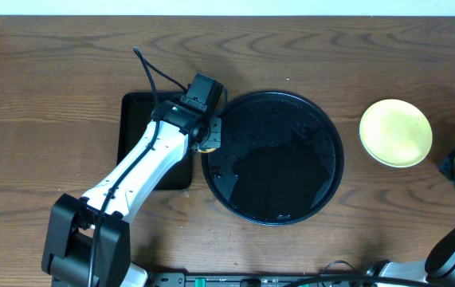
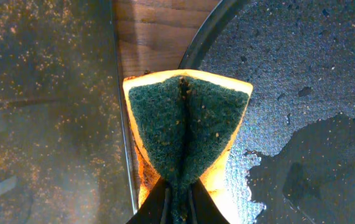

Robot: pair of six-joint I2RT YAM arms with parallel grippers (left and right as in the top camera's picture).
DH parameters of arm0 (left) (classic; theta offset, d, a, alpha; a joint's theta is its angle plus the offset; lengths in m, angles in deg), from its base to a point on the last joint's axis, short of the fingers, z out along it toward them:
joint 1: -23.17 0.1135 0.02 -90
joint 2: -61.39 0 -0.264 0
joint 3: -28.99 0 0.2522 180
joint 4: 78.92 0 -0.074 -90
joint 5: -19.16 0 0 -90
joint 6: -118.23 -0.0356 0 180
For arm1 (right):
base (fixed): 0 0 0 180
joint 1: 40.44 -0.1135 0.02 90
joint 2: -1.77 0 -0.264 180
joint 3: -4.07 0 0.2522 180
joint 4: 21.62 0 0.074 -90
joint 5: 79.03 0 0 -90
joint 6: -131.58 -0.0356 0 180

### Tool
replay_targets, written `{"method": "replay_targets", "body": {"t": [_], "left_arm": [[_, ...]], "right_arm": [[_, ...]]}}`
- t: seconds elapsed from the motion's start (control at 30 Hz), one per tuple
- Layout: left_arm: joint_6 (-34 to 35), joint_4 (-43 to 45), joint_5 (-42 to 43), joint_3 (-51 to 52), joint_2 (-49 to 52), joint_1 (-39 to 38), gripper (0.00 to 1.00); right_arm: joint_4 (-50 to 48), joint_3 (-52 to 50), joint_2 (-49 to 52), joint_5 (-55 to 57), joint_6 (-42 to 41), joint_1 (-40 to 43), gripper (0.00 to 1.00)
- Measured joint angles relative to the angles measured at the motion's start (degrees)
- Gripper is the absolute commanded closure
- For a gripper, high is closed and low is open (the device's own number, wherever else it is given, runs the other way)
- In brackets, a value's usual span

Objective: Clean dirty plates on tray and stack at the side

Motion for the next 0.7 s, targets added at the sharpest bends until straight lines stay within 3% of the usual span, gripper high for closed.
{"method": "replay_targets", "body": {"t": [0.43, 0.7], "left_arm": [[0.0, -0.28, 0.0, 0.0, 0.0, 0.0, 0.92], [0.0, -0.37, 0.0, 0.0, 0.0, 0.0, 0.92]], "right_arm": [[-1.9, 0.0, 6.23, -2.51, 1.46, 3.54, 0.6], [-2.21, 0.24, 8.26, -7.15, 2.08, 3.56, 0.94]]}}
